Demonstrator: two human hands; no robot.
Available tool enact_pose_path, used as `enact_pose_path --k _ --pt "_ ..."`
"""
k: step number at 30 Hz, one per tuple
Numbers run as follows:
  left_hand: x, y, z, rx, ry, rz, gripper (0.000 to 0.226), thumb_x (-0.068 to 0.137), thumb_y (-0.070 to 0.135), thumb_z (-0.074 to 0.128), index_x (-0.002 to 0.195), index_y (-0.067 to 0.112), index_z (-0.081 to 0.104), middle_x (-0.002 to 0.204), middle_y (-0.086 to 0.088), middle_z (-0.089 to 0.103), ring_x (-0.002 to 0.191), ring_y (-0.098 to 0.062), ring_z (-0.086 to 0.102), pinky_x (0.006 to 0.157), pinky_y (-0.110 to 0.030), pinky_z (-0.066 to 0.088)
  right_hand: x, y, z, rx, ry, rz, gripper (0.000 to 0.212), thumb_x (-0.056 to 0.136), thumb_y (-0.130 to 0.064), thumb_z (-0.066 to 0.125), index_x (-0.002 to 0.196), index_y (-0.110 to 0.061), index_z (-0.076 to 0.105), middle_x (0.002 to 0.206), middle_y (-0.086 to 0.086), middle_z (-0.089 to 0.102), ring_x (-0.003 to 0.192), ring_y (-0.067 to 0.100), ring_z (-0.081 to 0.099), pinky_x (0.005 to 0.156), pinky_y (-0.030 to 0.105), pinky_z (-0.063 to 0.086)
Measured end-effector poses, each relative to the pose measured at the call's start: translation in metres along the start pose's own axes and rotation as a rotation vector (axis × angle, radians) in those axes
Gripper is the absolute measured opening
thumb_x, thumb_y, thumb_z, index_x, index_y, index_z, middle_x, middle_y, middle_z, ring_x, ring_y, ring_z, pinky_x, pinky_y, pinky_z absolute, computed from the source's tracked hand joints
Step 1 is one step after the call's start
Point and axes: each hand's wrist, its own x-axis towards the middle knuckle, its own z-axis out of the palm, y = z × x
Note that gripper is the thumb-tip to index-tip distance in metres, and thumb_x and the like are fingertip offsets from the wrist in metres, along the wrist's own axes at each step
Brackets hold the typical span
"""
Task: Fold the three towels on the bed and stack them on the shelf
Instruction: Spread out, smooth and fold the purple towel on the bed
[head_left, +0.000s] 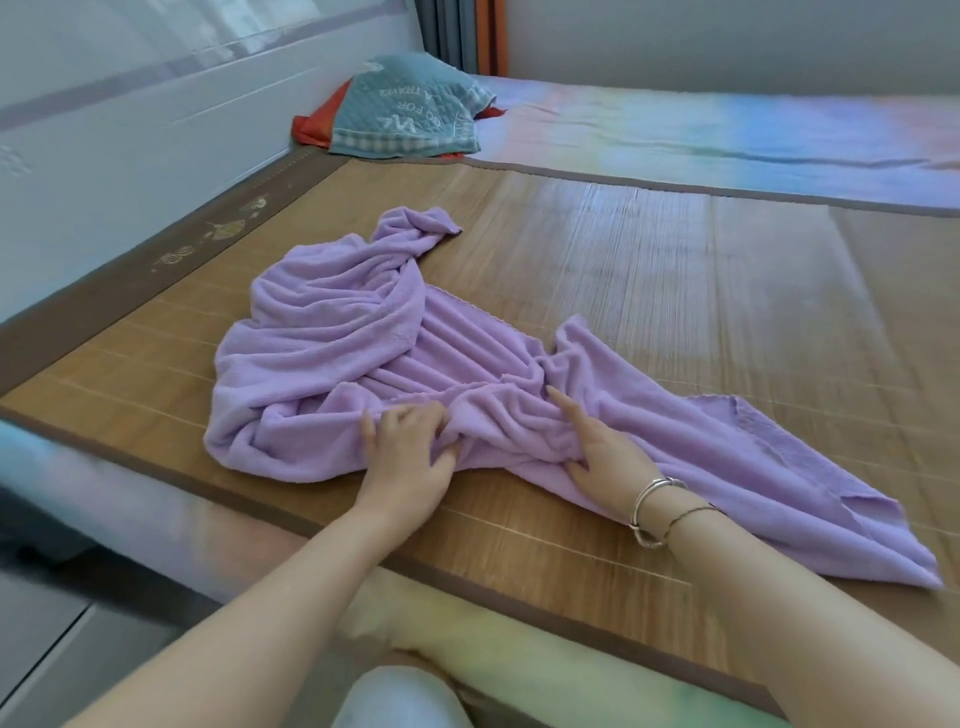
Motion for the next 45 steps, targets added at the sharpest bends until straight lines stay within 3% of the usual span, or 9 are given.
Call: enact_pose_path --k 3,10,15,20,27,30,36,41,45 --pt "-0.011 0.019 -0.011 -0.081 -0.068 0.132 0.009 0.092 0.020 0.046 0.089 0.020 0.038 0.074 0.010 0.045 0.089 -0.011 0.052 0.109 -0.048 0.020 -0.021 0.004 -0.010 -0.135 -0.035 0.033 0.062 0.088 -0.017 0.048 0.145 -0.027 0.027 0.106 0.006 0.064 0.083 0.026 0.063 0.066 0.032 0.046" --pt "-0.046 0.082 -0.037 -0.127 -0.395 0.228 0.030 0.083 0.044 0.061 0.095 0.027 0.039 0.075 0.011 0.056 0.067 -0.006 0.052 0.060 -0.023 0.037 -0.112 0.027 -0.083 -0.332 0.052 0.297 0.012 0.085 -0.032 0.047 0.096 -0.030 0.044 0.097 -0.001 0.043 0.091 0.025 0.059 0.068 0.031 0.040" --pt "-0.070 0.092 -0.039 0.125 -0.672 0.152 0.027 0.075 0.053 0.066 0.092 0.031 0.064 0.091 0.011 0.059 0.081 -0.008 0.056 0.071 -0.024 0.045 -0.184 0.039 -0.130 -0.486 0.086 0.526 0.032 0.092 -0.028 0.047 0.123 -0.019 0.048 0.123 0.010 0.041 0.101 0.030 0.060 0.073 0.033 0.047" --pt "-0.100 0.111 -0.023 0.003 -0.541 0.139 0.054 0.081 0.055 0.064 0.126 0.026 0.054 0.131 0.007 0.047 0.120 -0.015 0.047 0.102 -0.029 0.037 -0.242 0.046 -0.135 -0.515 0.031 0.734 0.042 0.088 -0.026 0.051 0.126 -0.013 0.042 0.130 0.012 0.041 0.118 0.030 0.052 0.077 0.033 0.043" --pt "-0.119 0.114 -0.004 -0.118 -0.654 0.009 0.072 0.078 0.039 0.067 0.140 0.030 0.032 0.135 0.002 0.038 0.121 -0.021 0.041 0.074 -0.037 0.060 -0.235 0.026 -0.116 -0.486 0.140 0.279 0.045 0.073 -0.019 0.054 0.118 -0.018 0.047 0.135 0.002 0.042 0.131 0.023 0.036 0.107 0.033 0.028" --pt "-0.112 0.103 0.011 -0.056 -0.569 0.042 0.094 0.077 0.041 0.069 0.152 0.023 0.016 0.153 0.000 0.028 0.140 -0.019 0.028 0.108 -0.030 0.037 -0.215 0.014 -0.101 -0.296 0.206 0.053 0.044 0.072 -0.012 0.047 0.116 -0.016 0.055 0.136 0.002 0.048 0.137 0.021 0.033 0.115 0.033 0.021" --pt "-0.086 0.084 0.023 -0.106 -0.562 -0.099 0.100 0.067 0.036 0.076 0.147 0.014 0.021 0.137 -0.013 0.032 0.122 -0.028 0.048 0.102 -0.035 0.042 -0.178 0.024 -0.078 -0.401 0.017 0.204 0.062 0.088 -0.012 0.048 0.146 -0.020 0.026 0.156 -0.001 0.019 0.142 0.020 0.023 0.110 0.035 0.028" --pt "-0.097 0.083 0.028 0.058 -0.566 0.044 0.049 0.072 0.034 0.072 0.110 0.020 0.043 0.109 -0.006 0.033 0.105 -0.027 0.047 0.093 -0.035 0.043 -0.176 0.043 -0.068 -0.593 0.039 0.219 0.041 0.060 -0.010 0.074 0.098 -0.010 0.060 0.094 0.009 0.063 0.090 0.031 0.062 0.075 0.038 0.051" --pt "-0.096 0.081 0.019 -0.027 -0.494 0.086 0.029 0.074 0.024 0.068 0.081 0.017 0.041 0.099 -0.003 0.033 0.088 -0.022 0.044 0.087 -0.037 0.045 -0.179 0.043 -0.073 -0.670 0.079 0.126 0.047 0.031 -0.009 0.083 0.067 -0.016 0.054 0.053 0.002 0.056 0.048 0.022 0.057 0.042 0.027 0.043"
